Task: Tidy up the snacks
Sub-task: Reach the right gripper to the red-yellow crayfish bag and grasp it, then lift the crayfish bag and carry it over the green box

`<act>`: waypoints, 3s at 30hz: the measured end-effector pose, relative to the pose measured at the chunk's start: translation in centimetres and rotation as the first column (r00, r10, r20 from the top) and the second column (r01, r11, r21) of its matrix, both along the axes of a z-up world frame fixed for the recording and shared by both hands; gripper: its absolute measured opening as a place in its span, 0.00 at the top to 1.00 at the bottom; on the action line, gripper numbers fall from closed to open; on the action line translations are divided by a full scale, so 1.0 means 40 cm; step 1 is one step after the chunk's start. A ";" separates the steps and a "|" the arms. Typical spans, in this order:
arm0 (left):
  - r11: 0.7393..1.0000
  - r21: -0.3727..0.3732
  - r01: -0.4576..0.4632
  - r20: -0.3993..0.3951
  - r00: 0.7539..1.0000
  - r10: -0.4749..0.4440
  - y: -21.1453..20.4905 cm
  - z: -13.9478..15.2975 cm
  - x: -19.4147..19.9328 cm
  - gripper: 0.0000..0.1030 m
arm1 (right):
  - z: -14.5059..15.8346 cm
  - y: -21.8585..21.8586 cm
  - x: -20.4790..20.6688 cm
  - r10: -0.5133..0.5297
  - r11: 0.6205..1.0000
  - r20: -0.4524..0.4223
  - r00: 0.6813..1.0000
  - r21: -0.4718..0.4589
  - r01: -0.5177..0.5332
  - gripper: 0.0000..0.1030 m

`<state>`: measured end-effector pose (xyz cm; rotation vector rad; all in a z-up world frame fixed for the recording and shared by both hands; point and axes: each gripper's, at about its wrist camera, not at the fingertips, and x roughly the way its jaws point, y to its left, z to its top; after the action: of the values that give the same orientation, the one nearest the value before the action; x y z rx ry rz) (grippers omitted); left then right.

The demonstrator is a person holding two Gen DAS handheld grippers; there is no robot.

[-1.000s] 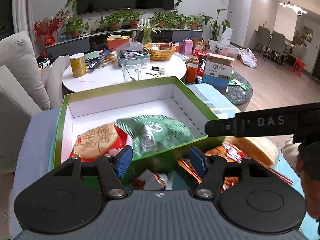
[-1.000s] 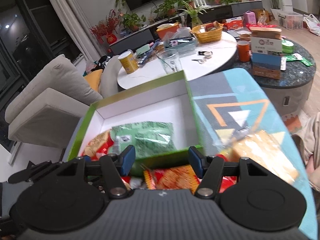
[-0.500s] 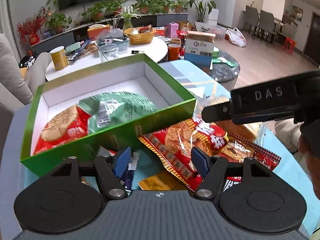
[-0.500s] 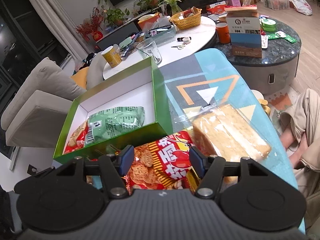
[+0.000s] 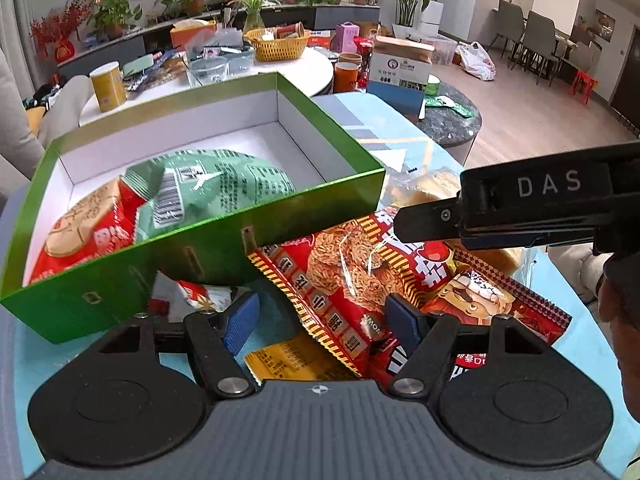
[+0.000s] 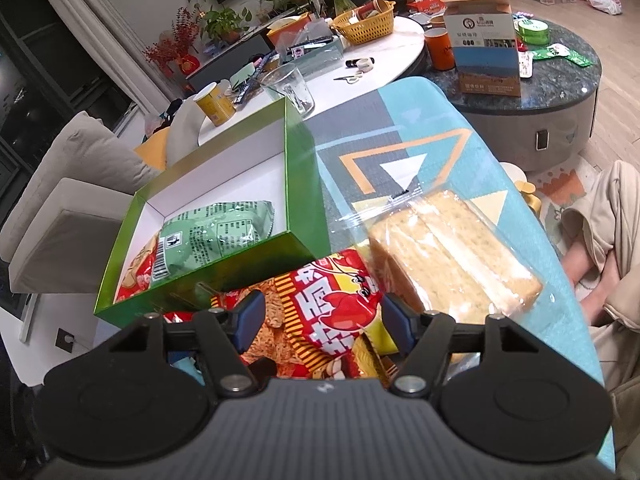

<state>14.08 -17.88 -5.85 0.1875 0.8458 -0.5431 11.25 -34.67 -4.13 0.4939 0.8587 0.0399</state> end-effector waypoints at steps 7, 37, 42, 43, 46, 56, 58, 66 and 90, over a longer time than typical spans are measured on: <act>1.000 -0.013 -0.006 -0.008 1.000 0.006 0.004 -0.004 0.006 0.30 | -0.009 -0.002 0.000 0.007 1.000 -0.011 1.000 0.001 -0.007 0.46; 0.998 -0.004 -0.064 -0.032 0.997 0.064 0.084 -0.003 -0.005 0.35 | -0.062 0.036 0.056 0.065 0.997 -0.075 0.995 0.044 -0.062 0.36; 0.999 -0.009 -0.046 -0.027 0.999 0.046 0.075 -0.006 -0.005 0.35 | -0.065 0.036 0.060 0.070 0.995 -0.079 0.994 0.070 -0.064 0.36; 0.999 -0.005 -0.043 -0.029 0.999 0.042 0.069 -0.010 -0.003 0.35 | -0.064 0.039 0.061 0.074 0.995 -0.078 0.994 0.073 -0.068 0.36; 0.999 -0.028 -0.032 -0.053 0.998 0.030 0.063 -0.022 0.005 0.37 | -0.067 0.048 0.064 0.097 0.991 -0.077 0.992 0.100 -0.089 0.35; 0.999 -0.034 0.016 0.040 0.999 -0.015 0.059 0.019 -0.027 0.43 | -0.035 0.090 0.036 0.159 0.986 -0.041 0.986 0.053 -0.157 0.50; 0.999 -0.038 0.017 0.066 0.998 -0.015 0.065 0.040 -0.040 0.43 | -0.007 0.100 0.020 0.163 0.986 -0.008 0.987 0.026 -0.162 0.51; 0.998 -0.056 -0.007 0.214 0.977 0.018 0.108 0.140 -0.082 0.43 | 0.108 0.158 -0.019 0.193 0.981 0.123 0.973 -0.043 -0.189 0.52; 0.987 -0.080 -0.139 0.297 0.942 0.157 0.264 0.220 0.043 0.42 | 0.175 0.315 0.142 0.253 0.967 0.193 0.948 -0.042 -0.250 0.51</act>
<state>15.78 -7.31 2.95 0.1473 0.5394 -0.3841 16.91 -22.08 2.85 0.3552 0.7220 0.3119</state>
